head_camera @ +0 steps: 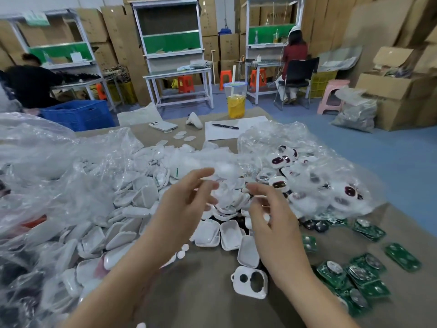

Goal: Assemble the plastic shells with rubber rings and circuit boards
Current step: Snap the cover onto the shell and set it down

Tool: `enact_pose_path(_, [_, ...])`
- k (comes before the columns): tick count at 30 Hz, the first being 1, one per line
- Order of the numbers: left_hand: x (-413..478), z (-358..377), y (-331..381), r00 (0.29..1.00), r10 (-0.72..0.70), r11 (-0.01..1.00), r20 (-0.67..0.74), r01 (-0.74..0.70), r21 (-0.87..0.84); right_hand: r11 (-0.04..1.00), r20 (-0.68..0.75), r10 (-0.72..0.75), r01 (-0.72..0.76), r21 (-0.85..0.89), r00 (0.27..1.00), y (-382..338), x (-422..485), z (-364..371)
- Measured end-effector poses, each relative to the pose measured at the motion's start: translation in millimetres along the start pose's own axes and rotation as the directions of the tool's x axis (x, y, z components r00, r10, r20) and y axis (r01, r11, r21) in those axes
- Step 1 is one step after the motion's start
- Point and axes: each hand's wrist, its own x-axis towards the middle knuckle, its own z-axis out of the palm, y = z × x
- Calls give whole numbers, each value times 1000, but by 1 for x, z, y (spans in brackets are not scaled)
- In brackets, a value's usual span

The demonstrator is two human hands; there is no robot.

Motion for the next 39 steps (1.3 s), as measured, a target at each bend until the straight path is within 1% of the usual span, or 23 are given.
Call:
enact_pose_path(2, [-34, -22, -18, 995, 75, 979, -71, -60, 196, 988, 114, -64, 79, -134, 991, 0, -4, 3])
enact_pose_path(4, [-58, -34, -35, 987, 127, 917, -94, -81, 390, 941, 209, -139, 195, -276, 968, 1, -9, 8])
enact_pose_path(6, [-70, -35, -46, 982, 188, 810, -21, -143, 569, 885, 283, -161, 265, -384, 946, 4, -12, 12])
enact_pose_path(8, [-71, -32, -53, 969, 230, 696, 87, -227, 682, 828, 293, -158, 288, -481, 943, 7, -14, 15])
enact_pose_path(10, [-68, -30, -55, 962, 241, 640, 126, -255, 725, 790, 261, -176, 294, -538, 949, 9, -15, 18])
enact_pose_path(15, [-66, -31, -55, 950, 269, 582, 157, -290, 759, 754, 238, -193, 299, -585, 952, 17, -12, 22])
enact_pose_path(20, [-67, -32, -55, 948, 285, 581, 142, -288, 761, 757, 199, -191, 273, -593, 961, 16, -10, 23])
enact_pose_path(27, [-68, -31, -52, 956, 265, 589, 130, -267, 763, 793, 251, -90, 222, -567, 964, 9, -7, 15])
enact_pose_path(29, [-68, -31, -53, 952, 279, 593, 122, -271, 758, 817, 235, -91, 207, -538, 968, 7, -7, 14])
enact_pose_path(30, [-68, -30, -53, 950, 291, 594, 116, -274, 757, 845, 217, -86, 186, -501, 972, 5, -7, 13])
enact_pose_path(32, [-68, -29, -53, 943, 316, 596, 102, -281, 752, 931, 166, -41, 98, -353, 985, 1, -7, 10])
enact_pose_path(34, [-67, -29, -53, 938, 336, 603, 87, -285, 746, 983, 106, 15, 5, -186, 994, -2, -6, 7])
enact_pose_path(37, [-67, -28, -54, 928, 368, 611, 62, -292, 736, 994, 2, 60, -60, 86, 998, -7, -2, 5])
enact_pose_path(39, [-66, -28, -55, 921, 387, 621, 46, -297, 726, 956, -12, 99, -92, 280, 995, -10, 2, 4])
